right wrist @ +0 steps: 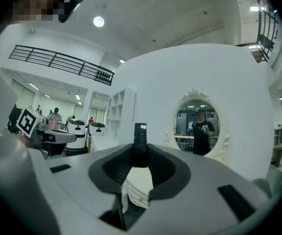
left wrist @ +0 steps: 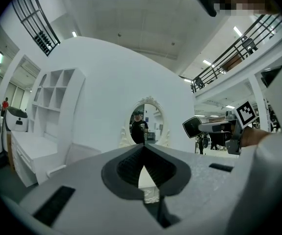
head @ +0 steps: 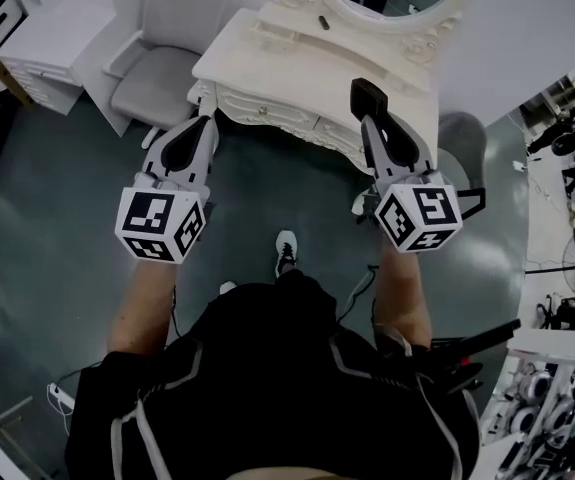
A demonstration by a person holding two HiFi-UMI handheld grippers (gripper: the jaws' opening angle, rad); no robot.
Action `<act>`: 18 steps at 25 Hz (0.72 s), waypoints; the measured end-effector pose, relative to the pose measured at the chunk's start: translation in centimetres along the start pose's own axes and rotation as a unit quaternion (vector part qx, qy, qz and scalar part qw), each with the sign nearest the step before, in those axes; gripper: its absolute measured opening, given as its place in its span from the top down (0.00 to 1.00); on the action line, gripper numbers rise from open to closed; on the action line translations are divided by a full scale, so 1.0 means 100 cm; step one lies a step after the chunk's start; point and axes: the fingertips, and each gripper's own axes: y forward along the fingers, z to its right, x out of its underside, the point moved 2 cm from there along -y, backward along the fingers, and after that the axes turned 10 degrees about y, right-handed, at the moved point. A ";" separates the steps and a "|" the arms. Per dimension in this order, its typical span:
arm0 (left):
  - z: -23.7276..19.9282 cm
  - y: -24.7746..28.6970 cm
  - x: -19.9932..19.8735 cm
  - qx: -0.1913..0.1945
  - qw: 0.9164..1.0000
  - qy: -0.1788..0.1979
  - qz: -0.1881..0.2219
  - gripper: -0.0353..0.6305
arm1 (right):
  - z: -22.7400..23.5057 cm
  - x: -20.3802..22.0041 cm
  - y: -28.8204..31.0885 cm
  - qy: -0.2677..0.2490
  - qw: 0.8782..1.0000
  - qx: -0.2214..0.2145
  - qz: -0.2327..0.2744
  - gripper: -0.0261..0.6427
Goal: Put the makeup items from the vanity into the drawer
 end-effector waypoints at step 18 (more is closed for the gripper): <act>-0.016 0.149 -0.004 -0.044 0.999 0.026 -0.019 0.94 | 0.107 -0.015 0.120 0.007 0.998 -0.068 0.001 0.82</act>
